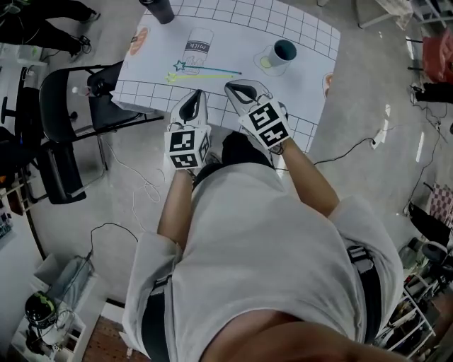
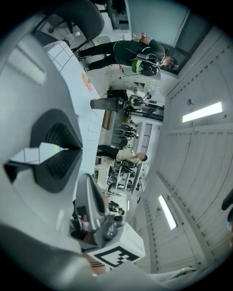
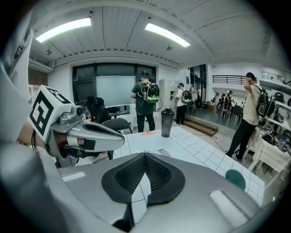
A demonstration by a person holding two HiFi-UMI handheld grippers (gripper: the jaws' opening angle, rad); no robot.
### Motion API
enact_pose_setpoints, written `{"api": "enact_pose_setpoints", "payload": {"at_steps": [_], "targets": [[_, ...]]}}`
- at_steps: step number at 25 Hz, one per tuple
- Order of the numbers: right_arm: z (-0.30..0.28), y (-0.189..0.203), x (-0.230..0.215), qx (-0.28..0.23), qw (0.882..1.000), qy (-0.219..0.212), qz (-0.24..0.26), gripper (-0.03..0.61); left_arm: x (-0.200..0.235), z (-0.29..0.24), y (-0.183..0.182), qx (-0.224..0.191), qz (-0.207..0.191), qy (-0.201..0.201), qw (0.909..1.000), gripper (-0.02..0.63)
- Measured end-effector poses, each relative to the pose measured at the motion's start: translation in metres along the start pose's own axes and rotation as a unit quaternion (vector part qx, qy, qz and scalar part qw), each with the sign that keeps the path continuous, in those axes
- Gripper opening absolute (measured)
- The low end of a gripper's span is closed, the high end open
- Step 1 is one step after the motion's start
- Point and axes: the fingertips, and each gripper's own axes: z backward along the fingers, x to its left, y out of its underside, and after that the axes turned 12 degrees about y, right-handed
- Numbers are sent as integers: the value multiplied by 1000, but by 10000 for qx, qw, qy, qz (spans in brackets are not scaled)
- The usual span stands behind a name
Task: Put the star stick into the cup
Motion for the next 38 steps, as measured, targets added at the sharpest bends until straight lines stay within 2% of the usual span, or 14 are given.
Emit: {"api": "enact_pose_setpoints", "payload": {"at_steps": [4, 7, 11, 15, 23, 25, 29, 34, 38], "targets": [[-38, 1, -15, 152, 9989, -293, 331, 2, 22, -28, 8, 364, -34, -224, 9991, 5], [-67, 1, -22, 319, 9960, -430, 720, 2, 34, -43, 16, 601, 90, -309, 9977, 5], [-98, 10, -11, 677, 9875, -668, 1254, 15, 55, -47, 35, 901, 320, -390, 9946, 5], [-132, 20, 2, 1017, 9809, -837, 1430, 15, 82, -55, 53, 1179, 259, -336, 9921, 5], [-197, 50, 18, 1921, 9526, -827, 2211, 25, 117, -62, 72, 1439, 252, 389, 9885, 5], [-211, 56, 24, 2118, 9418, -913, 2446, 52, 127, -61, 73, 1457, 277, 508, 9876, 5], [-228, 68, 29, 2498, 9235, -977, 2743, 55, 145, -58, 76, 1471, 392, 662, 9861, 5], [-240, 79, 34, 2815, 9126, -1049, 2775, 43, 160, -58, 77, 1540, 384, 895, 9833, 5], [-241, 78, 33, 2847, 9129, -1017, 2743, 17, 160, -64, 75, 1589, 322, 1113, 9805, 5]]}}
